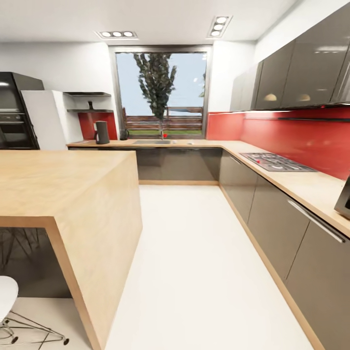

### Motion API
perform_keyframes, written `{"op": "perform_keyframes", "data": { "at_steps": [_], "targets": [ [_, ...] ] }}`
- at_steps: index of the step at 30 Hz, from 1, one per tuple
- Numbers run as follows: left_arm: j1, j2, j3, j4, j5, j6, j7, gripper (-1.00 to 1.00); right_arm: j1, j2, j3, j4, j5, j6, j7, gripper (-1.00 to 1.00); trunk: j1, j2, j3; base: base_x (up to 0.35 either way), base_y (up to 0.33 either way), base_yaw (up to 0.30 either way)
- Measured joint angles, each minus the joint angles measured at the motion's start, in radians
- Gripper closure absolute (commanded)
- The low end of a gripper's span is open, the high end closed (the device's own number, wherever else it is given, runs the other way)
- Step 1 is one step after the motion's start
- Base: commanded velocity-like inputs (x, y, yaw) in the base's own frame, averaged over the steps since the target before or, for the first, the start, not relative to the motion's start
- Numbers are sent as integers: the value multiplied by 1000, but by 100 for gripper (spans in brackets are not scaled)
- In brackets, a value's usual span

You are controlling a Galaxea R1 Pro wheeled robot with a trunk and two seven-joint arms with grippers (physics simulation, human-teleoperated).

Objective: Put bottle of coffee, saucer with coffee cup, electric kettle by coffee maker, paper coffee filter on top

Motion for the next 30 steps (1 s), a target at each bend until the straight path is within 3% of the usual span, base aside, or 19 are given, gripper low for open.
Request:
{"op": "perform_keyframes", "data": {
  "at_steps": [17, 30],
  "targets": [
    [0, 0, 1, 0, 0, 0, 0, -100, 0, 0, 2, 0, 1, -1, -1, -100, 0, 0, 0, 297, -184, -88],
    [0, 0, 1, 0, 0, 0, 0, -100, 0, 2, 2, 4, 1, 0, -1, -100, 0, 0, 0, 322, -19, -2]
  ]
}}
